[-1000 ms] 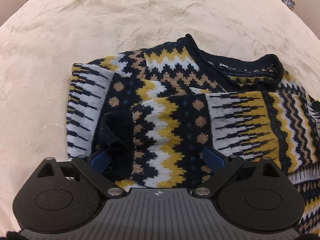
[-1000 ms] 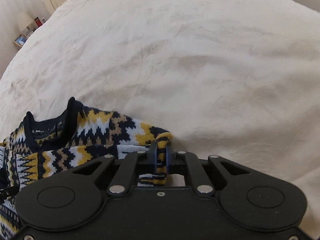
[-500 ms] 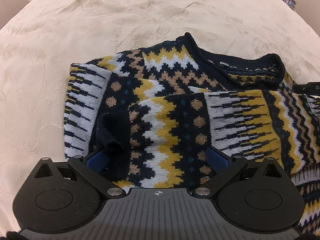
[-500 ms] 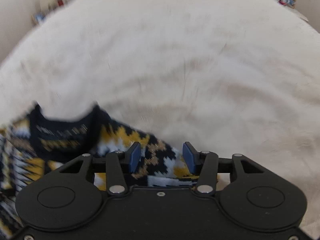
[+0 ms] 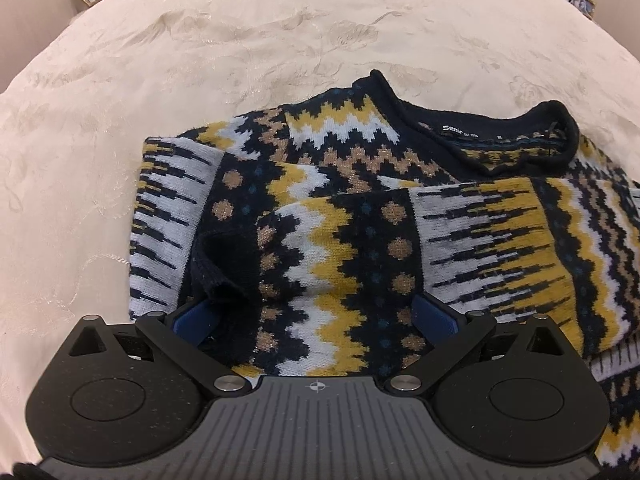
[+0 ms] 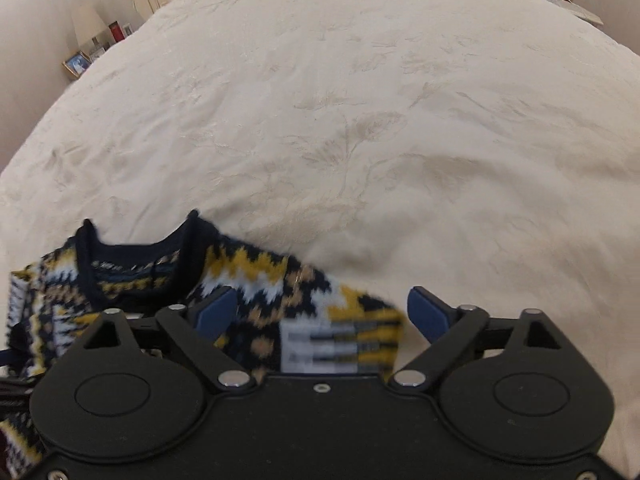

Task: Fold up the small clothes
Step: 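Move both grippers to the ribbed hem of the sweater, then grasp the hem with both grippers and lift it toward the collar, then lay the hem over the collar and open both grippers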

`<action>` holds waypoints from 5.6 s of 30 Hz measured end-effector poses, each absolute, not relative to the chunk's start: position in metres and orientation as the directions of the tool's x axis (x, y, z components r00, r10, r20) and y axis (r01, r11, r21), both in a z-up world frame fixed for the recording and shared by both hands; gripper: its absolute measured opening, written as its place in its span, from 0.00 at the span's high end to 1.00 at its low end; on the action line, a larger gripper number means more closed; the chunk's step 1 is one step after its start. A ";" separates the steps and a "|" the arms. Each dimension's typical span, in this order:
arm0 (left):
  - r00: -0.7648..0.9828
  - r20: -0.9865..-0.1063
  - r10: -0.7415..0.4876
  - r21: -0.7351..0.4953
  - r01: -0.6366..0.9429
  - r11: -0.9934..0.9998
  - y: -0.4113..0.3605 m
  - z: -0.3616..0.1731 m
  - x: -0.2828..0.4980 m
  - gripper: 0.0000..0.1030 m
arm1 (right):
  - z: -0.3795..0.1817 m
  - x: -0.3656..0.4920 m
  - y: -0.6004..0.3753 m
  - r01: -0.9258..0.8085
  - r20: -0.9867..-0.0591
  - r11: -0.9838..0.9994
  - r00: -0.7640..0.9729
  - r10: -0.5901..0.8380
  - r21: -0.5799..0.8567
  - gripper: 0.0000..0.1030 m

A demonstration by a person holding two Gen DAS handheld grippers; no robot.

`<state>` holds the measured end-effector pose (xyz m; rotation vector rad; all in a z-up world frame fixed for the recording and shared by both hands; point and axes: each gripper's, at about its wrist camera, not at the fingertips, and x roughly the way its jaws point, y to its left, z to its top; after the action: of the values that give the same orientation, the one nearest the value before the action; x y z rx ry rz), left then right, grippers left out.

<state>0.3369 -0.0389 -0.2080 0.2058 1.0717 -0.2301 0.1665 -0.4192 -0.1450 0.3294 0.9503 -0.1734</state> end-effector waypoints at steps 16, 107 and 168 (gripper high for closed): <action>0.448 -0.885 -0.127 0.059 0.379 0.924 -0.005 -0.182 0.304 0.00 | -0.125 0.057 -0.340 0.263 -0.858 0.947 0.512 0.025 0.185 0.00; 0.412 -0.816 -0.406 -0.313 0.277 0.909 0.116 -0.126 0.082 0.94 | -0.140 -0.160 -0.288 0.263 -0.670 0.702 0.627 0.398 0.662 0.83; 0.560 -0.777 -0.289 -0.266 0.125 0.956 0.047 -0.133 0.379 0.42 | -0.145 0.147 -0.424 0.361 -0.667 0.674 0.697 0.265 0.645 0.32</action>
<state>0.3795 0.0468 -0.1326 -0.1885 0.9469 -0.2454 0.1469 -0.4242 -0.1452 0.8553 0.8245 -0.0614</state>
